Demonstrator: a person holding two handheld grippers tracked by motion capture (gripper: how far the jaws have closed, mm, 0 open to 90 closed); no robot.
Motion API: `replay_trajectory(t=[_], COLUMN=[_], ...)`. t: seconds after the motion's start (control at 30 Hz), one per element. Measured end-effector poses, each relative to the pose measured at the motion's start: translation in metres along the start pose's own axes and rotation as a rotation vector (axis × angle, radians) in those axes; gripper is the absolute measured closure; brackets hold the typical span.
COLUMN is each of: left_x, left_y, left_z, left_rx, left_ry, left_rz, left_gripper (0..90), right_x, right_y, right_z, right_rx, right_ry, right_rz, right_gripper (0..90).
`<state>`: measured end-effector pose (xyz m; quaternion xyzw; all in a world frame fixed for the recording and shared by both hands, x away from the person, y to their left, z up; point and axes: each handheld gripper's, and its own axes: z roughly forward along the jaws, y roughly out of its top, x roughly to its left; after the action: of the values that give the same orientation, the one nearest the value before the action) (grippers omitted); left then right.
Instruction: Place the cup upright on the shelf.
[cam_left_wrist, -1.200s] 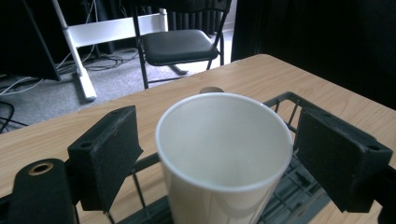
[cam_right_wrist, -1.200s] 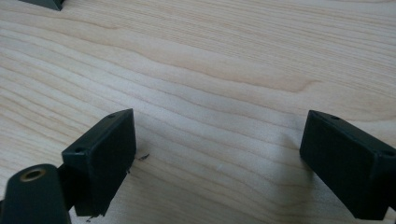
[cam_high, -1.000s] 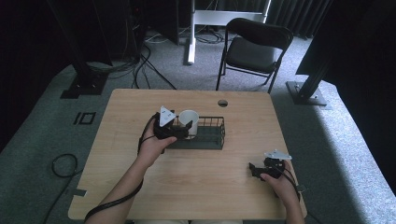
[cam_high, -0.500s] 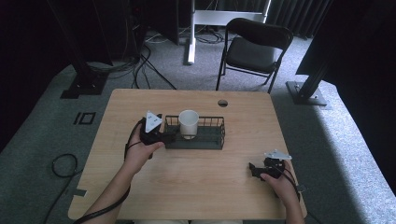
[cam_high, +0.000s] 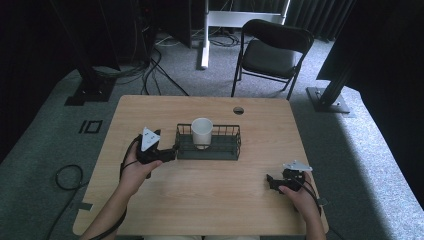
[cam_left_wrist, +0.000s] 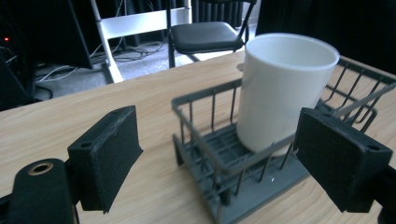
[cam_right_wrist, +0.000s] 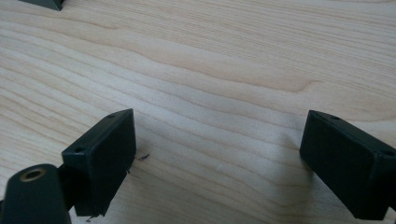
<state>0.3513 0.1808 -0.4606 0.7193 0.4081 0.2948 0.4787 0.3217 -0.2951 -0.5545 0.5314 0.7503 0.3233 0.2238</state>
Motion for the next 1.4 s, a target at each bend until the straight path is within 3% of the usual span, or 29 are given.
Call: replay_trajectory(t=[0.3,0.73,1.27,1.4], left_x=[0.01,0.024,0.045,0.048], left_y=[-0.023,-0.064,-0.103,-0.108], left_z=[-0.011,-0.022,-0.044,-0.053], left_rx=[0.021,0.074,0.212,0.227], left_ry=[0.032,0.058,0.133,0.167], left_rz=[-0.015,-0.08,-0.164,-0.19], left_gripper=[15.0,15.0,15.0,15.0], right_x=[0.0,0.0,0.0,0.0], right_y=[0.0,0.0,0.0,0.0], right_z=[0.0,0.0,0.0,0.0], right_rx=[0.0,-0.002,-0.002,-0.002], right_ry=[0.0,0.0,0.0,0.0], right_rz=[0.0,-0.001,-0.003,-0.003], right_gripper=[10.3,10.3,10.3,10.3])
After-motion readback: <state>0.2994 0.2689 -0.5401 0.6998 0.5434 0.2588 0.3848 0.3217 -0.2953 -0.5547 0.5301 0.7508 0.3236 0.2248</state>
